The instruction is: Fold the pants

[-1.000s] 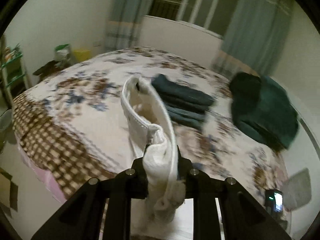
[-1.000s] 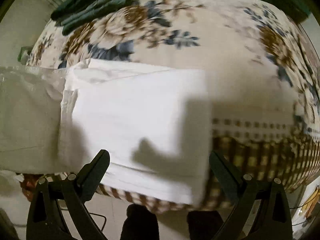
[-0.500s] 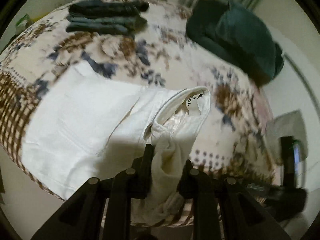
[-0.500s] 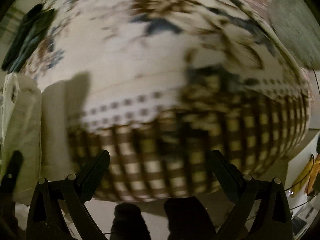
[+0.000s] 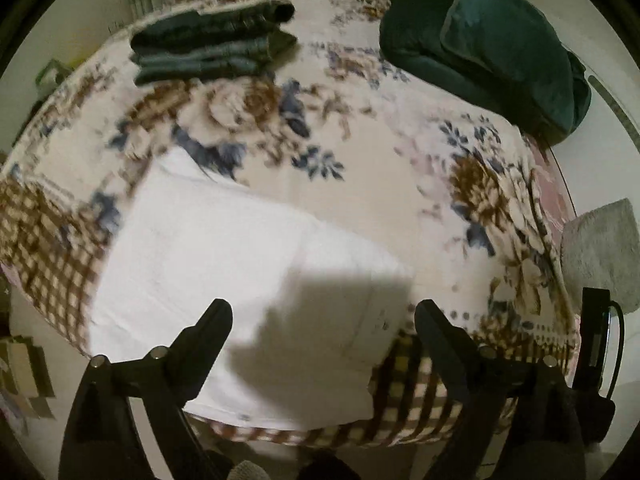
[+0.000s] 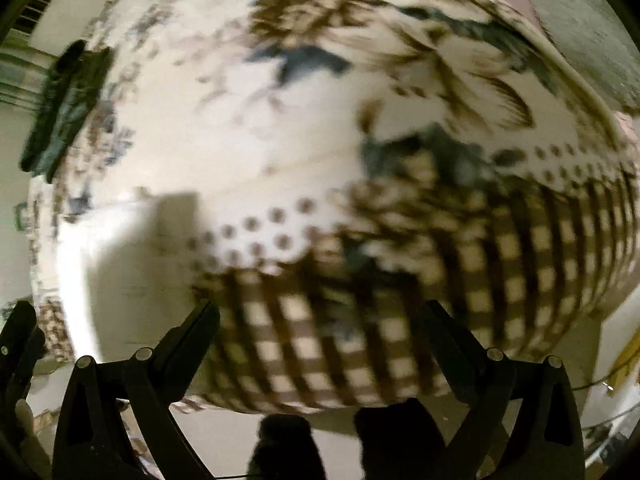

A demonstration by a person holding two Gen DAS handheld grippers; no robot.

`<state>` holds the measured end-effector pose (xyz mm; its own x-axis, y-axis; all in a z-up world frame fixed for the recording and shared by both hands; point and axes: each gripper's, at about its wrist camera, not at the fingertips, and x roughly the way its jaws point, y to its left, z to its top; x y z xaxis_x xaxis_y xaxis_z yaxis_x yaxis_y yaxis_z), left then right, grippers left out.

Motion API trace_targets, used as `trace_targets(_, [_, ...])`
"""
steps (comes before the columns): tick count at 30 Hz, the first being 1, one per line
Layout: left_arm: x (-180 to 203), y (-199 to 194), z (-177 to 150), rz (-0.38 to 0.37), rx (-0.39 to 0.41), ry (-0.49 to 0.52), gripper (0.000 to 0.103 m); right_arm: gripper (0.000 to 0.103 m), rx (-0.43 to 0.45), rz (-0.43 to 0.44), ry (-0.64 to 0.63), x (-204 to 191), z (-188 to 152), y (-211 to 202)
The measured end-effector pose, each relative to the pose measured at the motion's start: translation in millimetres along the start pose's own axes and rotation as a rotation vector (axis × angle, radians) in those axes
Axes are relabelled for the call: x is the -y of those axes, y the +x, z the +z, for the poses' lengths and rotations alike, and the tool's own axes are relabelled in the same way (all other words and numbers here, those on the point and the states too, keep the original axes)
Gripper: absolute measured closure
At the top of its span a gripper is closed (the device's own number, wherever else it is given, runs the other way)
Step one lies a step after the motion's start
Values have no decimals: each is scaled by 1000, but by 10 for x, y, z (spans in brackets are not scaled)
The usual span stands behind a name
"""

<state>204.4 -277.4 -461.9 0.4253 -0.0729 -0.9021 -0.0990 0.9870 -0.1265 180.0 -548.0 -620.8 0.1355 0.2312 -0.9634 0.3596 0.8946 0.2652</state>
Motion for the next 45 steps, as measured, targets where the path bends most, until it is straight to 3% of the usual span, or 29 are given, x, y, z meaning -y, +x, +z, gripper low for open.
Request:
trace_targets(3, [-277,-117,156,36,28,-9,10,2,8,112,-5,-207,54,14])
trace_targets(6, [-792,-128,292,86,34,-56,10,2,-35,235,10,-400,108,178])
trace_targets(9, [-1347,2,357,145,-2,-100,10,2,-116,363,81,-532,143,499])
trace_targets(13, [-1934,189,393,180,-41,-124,10,2,-176,462,190,-701,154,881])
trace_targets(14, [-2047,240,408,174,-53,-131,10,16,-158,510,206,-755,157,898])
trace_targets(15, [-2126,273,418,169,-60,-135,10,64,-144,541,207,-828,159,924])
trace_targets(16, [-2176,304,439,161,-64,-137,10,85,-147,535,190,-911,162,913])
trace_targets(18, [-2255,377,485,133,-81,-140,10,94,-69,420,123,-1090,144,716])
trace_targets(24, [-2229,577,705,-20,-119,-97,10,94,62,262,120,-1060,115,306])
trace_targets(28, [-2098,807,901,-92,-155,-56,10,92,24,232,168,-800,127,477])
trace_targets(30, [-1999,1021,1048,-105,-172,-21,10,65,8,202,198,-756,133,537])
trace_targets(31, [-1969,1101,1104,-103,-176,-12,10,62,19,197,219,-695,106,502])
trace_targets(33, [-1921,1338,1226,-106,-199,11,10,53,70,222,275,-619,15,355])
trace_targets(36, [-1969,1683,1307,-43,-246,33,7,52,117,231,311,-574,-184,146])
trace_targets(38, [-2090,1838,1316,-70,-279,16,3,51,139,212,330,-553,-404,25])
trace_targets(40, [-2169,1752,1318,-111,-282,-19,3,44,133,220,363,-510,-625,-8])
trace_targets(45, [-2256,1121,1112,-188,-218,-35,4,32,34,417,472,-425,-1195,290])
